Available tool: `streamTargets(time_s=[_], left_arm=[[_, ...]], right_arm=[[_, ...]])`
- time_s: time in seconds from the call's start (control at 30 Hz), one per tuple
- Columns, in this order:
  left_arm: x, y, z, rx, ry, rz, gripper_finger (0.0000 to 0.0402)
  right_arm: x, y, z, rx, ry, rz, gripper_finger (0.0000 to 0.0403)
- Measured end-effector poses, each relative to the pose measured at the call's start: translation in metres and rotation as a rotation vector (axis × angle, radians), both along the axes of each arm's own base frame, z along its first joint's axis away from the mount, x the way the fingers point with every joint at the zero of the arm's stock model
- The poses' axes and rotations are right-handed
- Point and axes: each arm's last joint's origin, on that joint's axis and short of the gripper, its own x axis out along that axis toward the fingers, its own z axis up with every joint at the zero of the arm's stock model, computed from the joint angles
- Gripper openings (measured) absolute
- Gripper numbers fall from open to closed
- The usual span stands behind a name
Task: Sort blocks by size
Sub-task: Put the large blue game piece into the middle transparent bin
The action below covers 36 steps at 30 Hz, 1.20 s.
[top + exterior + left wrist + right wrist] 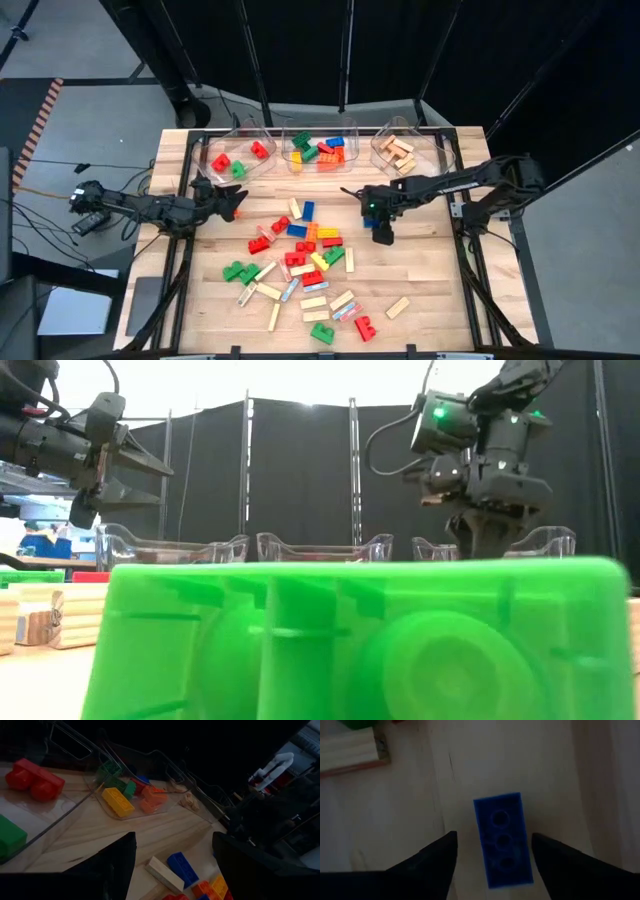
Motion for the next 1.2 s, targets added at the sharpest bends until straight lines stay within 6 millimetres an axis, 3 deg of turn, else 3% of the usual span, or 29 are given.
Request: streamTargets(time_s=[0.17,0.3,0.67,0.77,0.9,1.07,1.2], left_arm=[[0.0,0.0,0.0,-0.004,-0.002,0.0,0.0269],[0.0,0.0,0.0,-0.004,-0.004,0.001,0.0269],[0.0,0.0,0.0,-0.005,-0.01,0.014,0.0269],[0.0,0.0,0.0,-0.005,-0.01,0.014,0.0269],[0.0,0.0,0.0,-0.005,-0.01,0.014,0.0269],[0.0,0.0,0.0,-0.004,-0.008,0.014,0.0269],[0.0,0.0,0.0,-0.004,-0.008,0.014,0.0269]], right_arm=[[0.003,0.001,-0.004,0.0,0.002,0.013,0.0314],[0.003,-0.001,-0.004,-0.016,0.001,0.016,0.0319],[0.015,-0.002,-0.032,-0.022,0.072,0.033,0.0196],[0.019,-0.001,-0.029,-0.046,0.091,0.021,0.015],[0.028,-0.004,-0.01,-0.063,0.052,0.037,0.0152],[0.055,-0.025,0.038,-0.12,-0.135,-0.005,0.0152],[0.081,-0.056,0.088,-0.261,-0.355,-0.077,0.0152]])
